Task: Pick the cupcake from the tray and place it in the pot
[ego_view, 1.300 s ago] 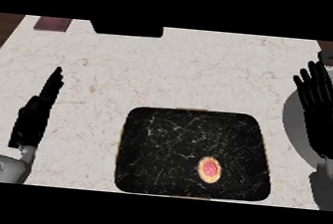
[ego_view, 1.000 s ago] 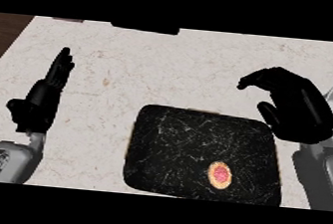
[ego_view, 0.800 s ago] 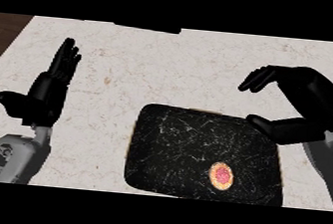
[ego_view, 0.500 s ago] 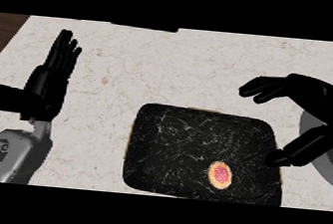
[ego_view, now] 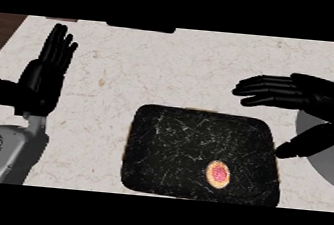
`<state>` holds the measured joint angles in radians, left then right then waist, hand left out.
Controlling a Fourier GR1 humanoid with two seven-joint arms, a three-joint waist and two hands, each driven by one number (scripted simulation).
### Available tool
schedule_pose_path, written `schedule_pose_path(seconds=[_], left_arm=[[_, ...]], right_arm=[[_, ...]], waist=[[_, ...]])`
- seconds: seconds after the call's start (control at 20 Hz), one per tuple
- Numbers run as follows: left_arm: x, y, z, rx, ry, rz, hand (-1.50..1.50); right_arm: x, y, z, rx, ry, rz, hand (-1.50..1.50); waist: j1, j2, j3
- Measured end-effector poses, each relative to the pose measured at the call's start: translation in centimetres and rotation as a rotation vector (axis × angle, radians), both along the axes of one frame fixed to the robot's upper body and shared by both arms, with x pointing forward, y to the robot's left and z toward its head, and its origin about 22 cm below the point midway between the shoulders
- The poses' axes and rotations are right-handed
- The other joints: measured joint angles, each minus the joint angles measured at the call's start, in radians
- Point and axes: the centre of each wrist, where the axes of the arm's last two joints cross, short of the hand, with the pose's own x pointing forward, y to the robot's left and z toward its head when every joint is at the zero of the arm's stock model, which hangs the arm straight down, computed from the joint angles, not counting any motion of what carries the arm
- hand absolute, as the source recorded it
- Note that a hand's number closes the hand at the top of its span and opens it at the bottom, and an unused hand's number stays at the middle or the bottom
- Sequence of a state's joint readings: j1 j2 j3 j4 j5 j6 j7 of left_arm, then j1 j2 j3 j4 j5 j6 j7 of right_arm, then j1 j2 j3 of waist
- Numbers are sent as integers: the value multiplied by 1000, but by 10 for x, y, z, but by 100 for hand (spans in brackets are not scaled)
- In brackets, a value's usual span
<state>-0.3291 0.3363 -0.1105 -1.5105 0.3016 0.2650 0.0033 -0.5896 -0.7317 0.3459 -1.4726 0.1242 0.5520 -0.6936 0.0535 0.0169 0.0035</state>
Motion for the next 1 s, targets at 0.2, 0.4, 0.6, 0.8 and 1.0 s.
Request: schedule_pose_path(seconds=[0.2, 0.4, 0.6, 0.8, 1.0], left_arm=[[-1, 2, -2, 1, 5, 12, 0], [-5, 4, -9, 5, 14, 27, 0], [-6, 14, -14, 5, 18, 37, 0], [-8, 13, -5, 6, 12, 45, 0], [-10, 19, -7, 0, 15, 47, 0]], right_arm=[[1, 9, -5, -128, -81, 48, -150], [2, 22, -12, -222, -125, 91, -150], [-2, 29, -32, -294, -125, 118, -150], [-4, 36, -49, -355, -111, 131, -150], [-9, 46, -73, -388, -87, 160, -150]], waist=[[-9, -4, -1], [-23, -10, -3], [-35, -13, -3], [-40, -15, -3], [-43, -15, -3]])
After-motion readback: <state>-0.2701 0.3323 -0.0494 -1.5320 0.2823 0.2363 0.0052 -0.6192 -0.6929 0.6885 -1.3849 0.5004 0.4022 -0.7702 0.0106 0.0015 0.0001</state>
